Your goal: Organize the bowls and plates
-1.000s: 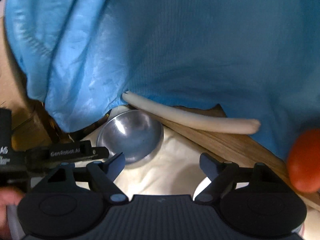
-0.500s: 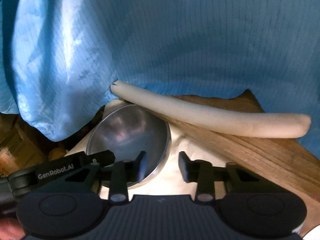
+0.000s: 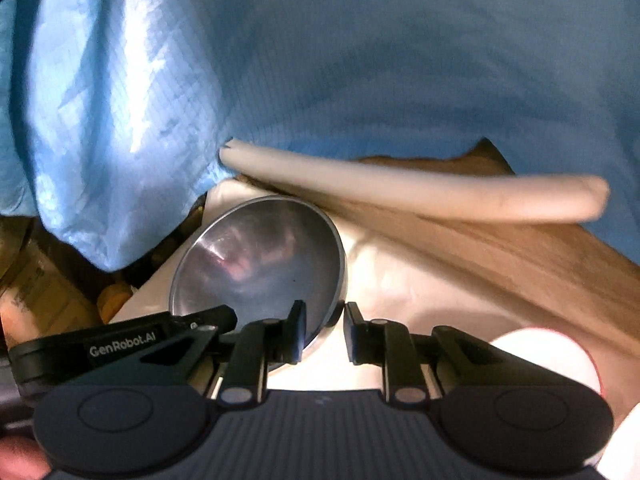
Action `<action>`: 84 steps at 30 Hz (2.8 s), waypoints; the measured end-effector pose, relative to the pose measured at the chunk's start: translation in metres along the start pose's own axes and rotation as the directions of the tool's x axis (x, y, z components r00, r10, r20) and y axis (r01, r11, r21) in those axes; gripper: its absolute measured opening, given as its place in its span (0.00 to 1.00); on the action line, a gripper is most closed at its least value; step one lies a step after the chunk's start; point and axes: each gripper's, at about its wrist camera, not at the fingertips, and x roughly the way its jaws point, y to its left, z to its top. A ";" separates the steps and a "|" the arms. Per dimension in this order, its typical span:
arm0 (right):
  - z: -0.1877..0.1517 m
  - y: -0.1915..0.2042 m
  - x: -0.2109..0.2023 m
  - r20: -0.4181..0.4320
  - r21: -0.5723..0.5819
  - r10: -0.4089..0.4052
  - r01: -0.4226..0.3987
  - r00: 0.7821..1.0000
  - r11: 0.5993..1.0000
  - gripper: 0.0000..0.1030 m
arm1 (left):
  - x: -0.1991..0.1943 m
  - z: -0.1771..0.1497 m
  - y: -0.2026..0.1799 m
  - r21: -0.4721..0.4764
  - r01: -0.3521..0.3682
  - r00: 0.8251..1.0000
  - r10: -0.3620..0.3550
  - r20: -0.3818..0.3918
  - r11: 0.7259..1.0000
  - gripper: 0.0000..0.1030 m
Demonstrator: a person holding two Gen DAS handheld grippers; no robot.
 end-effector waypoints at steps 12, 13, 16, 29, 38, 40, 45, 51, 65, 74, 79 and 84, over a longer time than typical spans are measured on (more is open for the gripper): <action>-0.059 0.019 -0.046 -0.007 0.017 -0.058 0.058 0.998 0.998 0.21 | -0.033 -0.039 -0.007 0.146 0.090 0.990 -0.072 -0.123 0.985 0.21; -0.061 0.018 -0.052 -0.010 0.023 -0.065 0.065 0.998 0.998 0.21 | -0.035 -0.042 -0.007 0.160 0.098 0.988 -0.077 -0.132 0.982 0.21; -0.073 0.021 -0.062 -0.015 0.037 -0.082 0.082 0.997 0.996 0.21 | -0.044 -0.045 -0.004 0.188 0.112 0.985 -0.084 -0.154 0.976 0.21; -0.091 0.031 -0.064 -0.038 0.115 -0.105 0.109 0.994 0.987 0.21 | -0.051 -0.051 0.000 0.211 0.104 0.971 -0.054 -0.233 0.972 0.21; -0.092 0.032 -0.062 -0.032 0.116 -0.101 0.104 0.994 0.988 0.23 | -0.048 -0.051 0.004 0.220 0.096 0.973 -0.044 -0.228 0.971 0.22; -0.093 0.032 -0.063 -0.031 0.112 -0.099 0.102 0.995 0.988 0.25 | -0.049 -0.051 0.004 0.221 0.098 0.973 -0.047 -0.227 0.970 0.23; -0.094 0.032 -0.066 -0.016 0.107 -0.101 0.102 0.995 0.989 0.35 | -0.053 -0.046 0.006 0.217 0.086 0.978 -0.041 -0.204 0.972 0.42; -0.094 0.030 -0.081 0.035 0.101 -0.128 0.124 0.991 0.987 0.58 | -0.066 -0.034 0.009 0.215 0.065 0.988 -0.032 -0.150 0.974 0.71; -0.103 0.001 -0.133 0.193 0.106 -0.252 0.235 0.948 0.966 0.97 | -0.065 -0.031 -0.040 0.336 0.140 0.986 -0.101 -0.130 0.931 0.99; -0.099 -0.033 -0.148 0.217 0.134 -0.316 0.292 0.924 0.947 1.00 | -0.048 -0.026 -0.096 0.425 0.197 0.979 -0.154 -0.134 0.883 0.99; -0.093 -0.052 -0.146 0.211 0.134 -0.318 0.295 0.924 0.946 1.00 | -0.031 -0.027 -0.115 0.445 0.203 0.977 -0.148 -0.155 0.873 0.99; -0.085 -0.069 -0.140 0.195 0.125 -0.307 0.287 0.931 0.950 1.00 | -0.012 -0.028 -0.128 0.464 0.189 0.977 -0.118 -0.178 0.866 0.99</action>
